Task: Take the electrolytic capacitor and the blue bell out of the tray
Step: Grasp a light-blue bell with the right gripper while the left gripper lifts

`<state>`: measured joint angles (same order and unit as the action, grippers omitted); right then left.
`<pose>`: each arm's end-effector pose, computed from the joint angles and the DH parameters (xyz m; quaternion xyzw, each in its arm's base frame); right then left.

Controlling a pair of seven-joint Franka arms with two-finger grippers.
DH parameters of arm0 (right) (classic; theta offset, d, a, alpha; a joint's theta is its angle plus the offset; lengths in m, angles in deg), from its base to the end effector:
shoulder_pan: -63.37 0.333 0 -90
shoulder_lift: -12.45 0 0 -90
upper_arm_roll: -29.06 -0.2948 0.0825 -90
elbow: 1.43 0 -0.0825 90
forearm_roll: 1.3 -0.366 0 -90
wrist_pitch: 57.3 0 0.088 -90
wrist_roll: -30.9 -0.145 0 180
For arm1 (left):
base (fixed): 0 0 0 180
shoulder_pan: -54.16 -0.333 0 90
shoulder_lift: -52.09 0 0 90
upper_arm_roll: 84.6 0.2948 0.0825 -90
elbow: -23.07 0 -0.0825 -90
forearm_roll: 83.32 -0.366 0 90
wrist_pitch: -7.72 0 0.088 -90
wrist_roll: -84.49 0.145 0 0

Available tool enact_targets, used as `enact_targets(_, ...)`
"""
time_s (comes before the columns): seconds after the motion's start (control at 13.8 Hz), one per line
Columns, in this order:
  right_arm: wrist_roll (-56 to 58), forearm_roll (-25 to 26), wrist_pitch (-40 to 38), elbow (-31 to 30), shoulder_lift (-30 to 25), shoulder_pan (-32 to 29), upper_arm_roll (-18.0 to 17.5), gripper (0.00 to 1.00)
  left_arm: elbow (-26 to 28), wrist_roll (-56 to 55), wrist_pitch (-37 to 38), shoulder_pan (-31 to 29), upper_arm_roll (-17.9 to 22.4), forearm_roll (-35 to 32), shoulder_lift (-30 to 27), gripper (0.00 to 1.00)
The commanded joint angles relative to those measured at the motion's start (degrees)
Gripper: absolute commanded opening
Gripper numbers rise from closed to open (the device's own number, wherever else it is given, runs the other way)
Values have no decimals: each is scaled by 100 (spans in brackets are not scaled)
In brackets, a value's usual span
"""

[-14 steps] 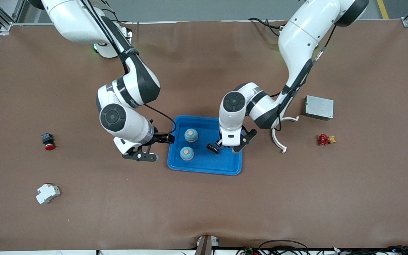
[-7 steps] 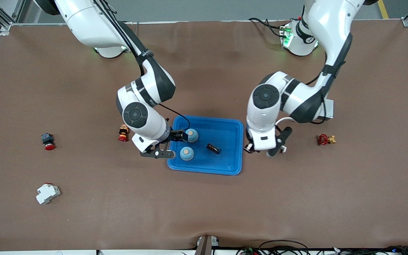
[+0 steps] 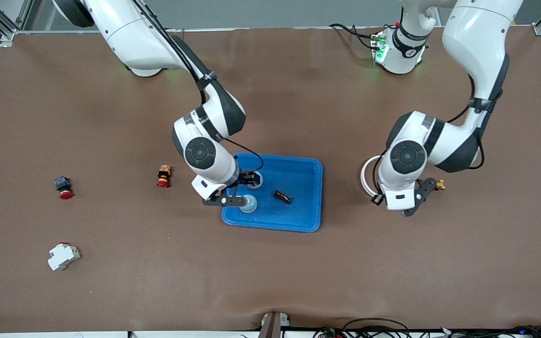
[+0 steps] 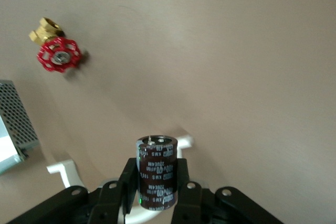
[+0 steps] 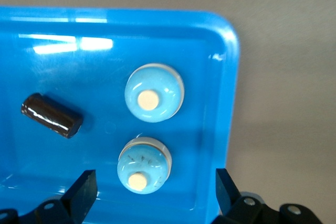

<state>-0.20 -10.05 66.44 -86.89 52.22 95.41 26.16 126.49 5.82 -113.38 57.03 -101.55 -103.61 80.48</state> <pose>0.5564 0.3969 0.2174 -0.9967 0.0154 0.0539 0.0593 0.5799 -0.1742 0.2238 -0.9076 -0.4062 -0.0051 0.1057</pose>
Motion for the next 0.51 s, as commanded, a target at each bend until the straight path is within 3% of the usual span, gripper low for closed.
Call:
enact_targets(0.0,-89,127,123,47,154,127,53,100,511,116,-457,-286,-45,-168,-88,0)
enact_targets(0.43,-98,234,255,56,356,241,44,100,1074,98,-1301,-584,-37,-1063,211,2)
